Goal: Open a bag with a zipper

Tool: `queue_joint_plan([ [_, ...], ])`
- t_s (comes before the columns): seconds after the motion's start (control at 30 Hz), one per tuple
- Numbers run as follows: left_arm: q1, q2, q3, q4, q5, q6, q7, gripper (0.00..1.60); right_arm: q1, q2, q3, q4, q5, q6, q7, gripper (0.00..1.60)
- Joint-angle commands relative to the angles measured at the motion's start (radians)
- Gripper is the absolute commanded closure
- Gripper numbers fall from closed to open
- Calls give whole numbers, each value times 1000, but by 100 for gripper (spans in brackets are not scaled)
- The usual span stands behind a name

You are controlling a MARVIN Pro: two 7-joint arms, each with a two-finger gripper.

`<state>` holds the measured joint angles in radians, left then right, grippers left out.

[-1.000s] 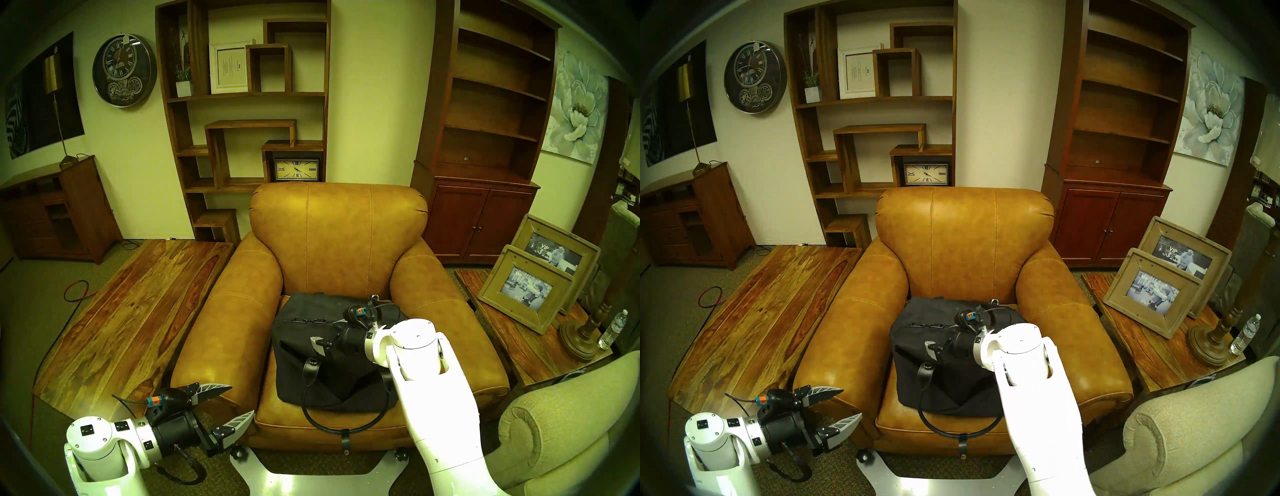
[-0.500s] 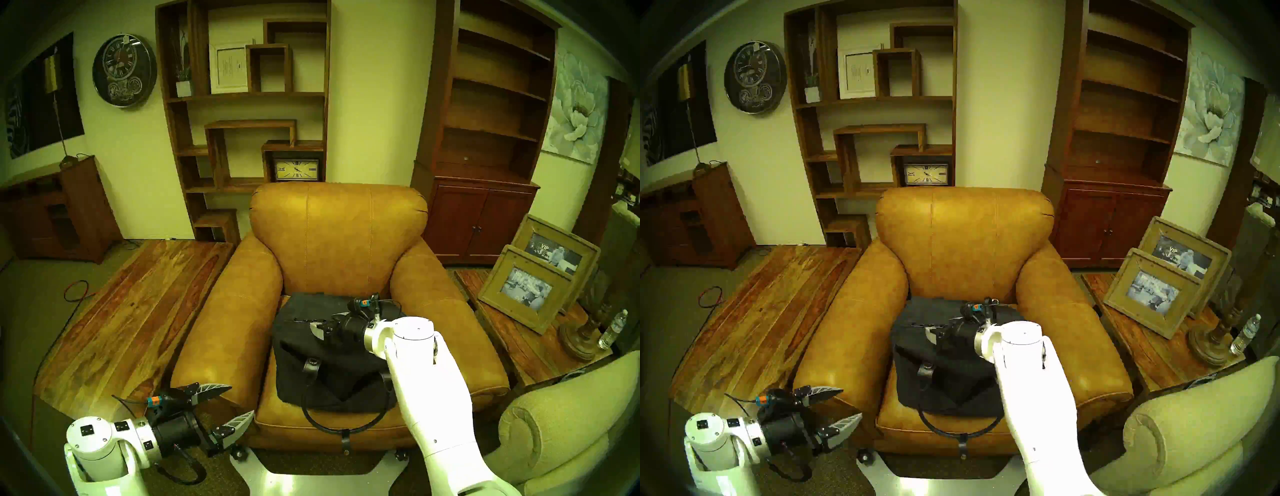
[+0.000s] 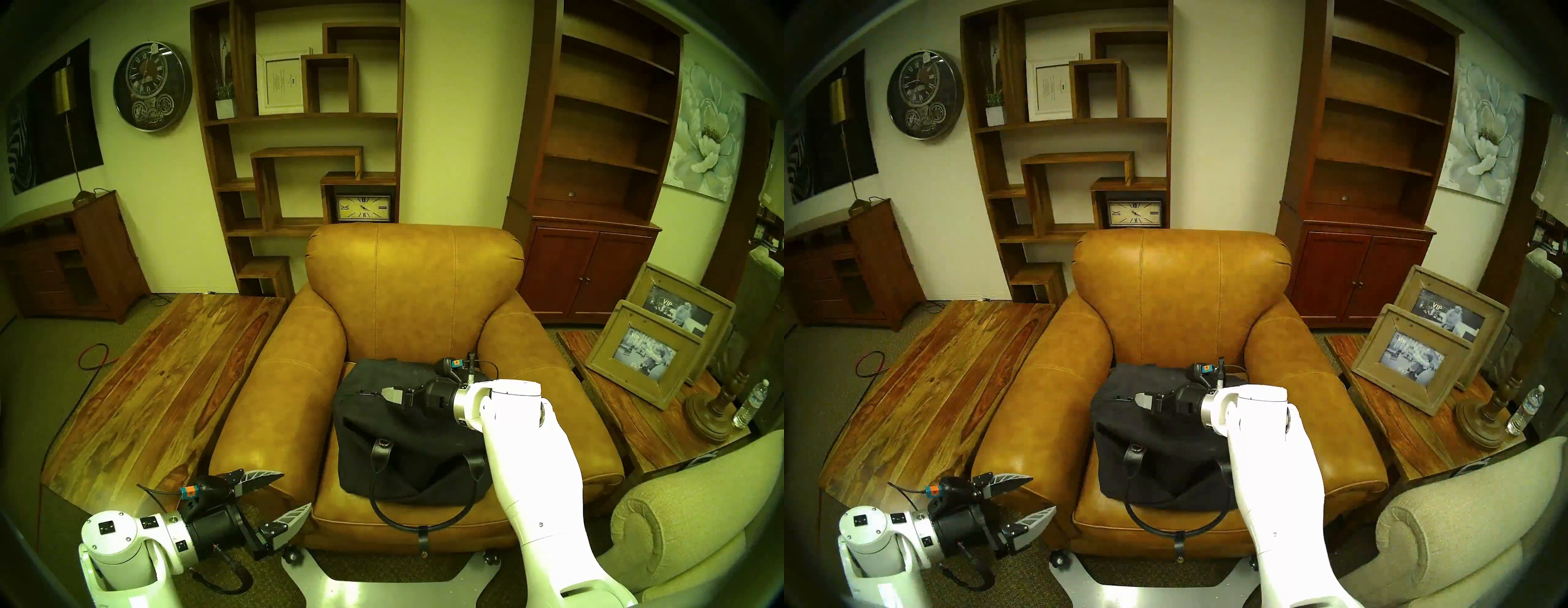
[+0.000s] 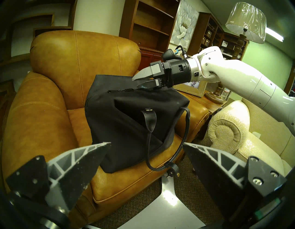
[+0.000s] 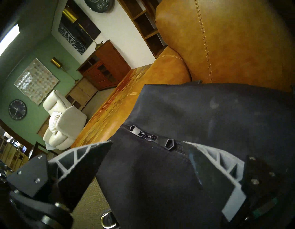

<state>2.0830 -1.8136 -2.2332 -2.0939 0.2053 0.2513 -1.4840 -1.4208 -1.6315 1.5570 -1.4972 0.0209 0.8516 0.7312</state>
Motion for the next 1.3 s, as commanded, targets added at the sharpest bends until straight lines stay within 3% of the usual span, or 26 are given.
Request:
queue_joint_plan([
  [0.0,2,1,2,-14,-5,-1,0,0,17,-10,-47,-38,-16,30,-72,0],
  [0.2,2,1,2,-14,-5,-1,0,0,22,-10,-64,-40,-50,37,-120,0],
  [0.53,2,1,2,-14,-5,-1,0,0,38,-20,-27,-3,4,73,-131,0],
  [0.8,1,1,1,-14,-4,-1,0,0,82,-35,-35,65,39,64,-142,0],
  [1.27,1,0,1,-14,-4,-1,0,0,114,-50,-52,96,51,90,-166,0],
])
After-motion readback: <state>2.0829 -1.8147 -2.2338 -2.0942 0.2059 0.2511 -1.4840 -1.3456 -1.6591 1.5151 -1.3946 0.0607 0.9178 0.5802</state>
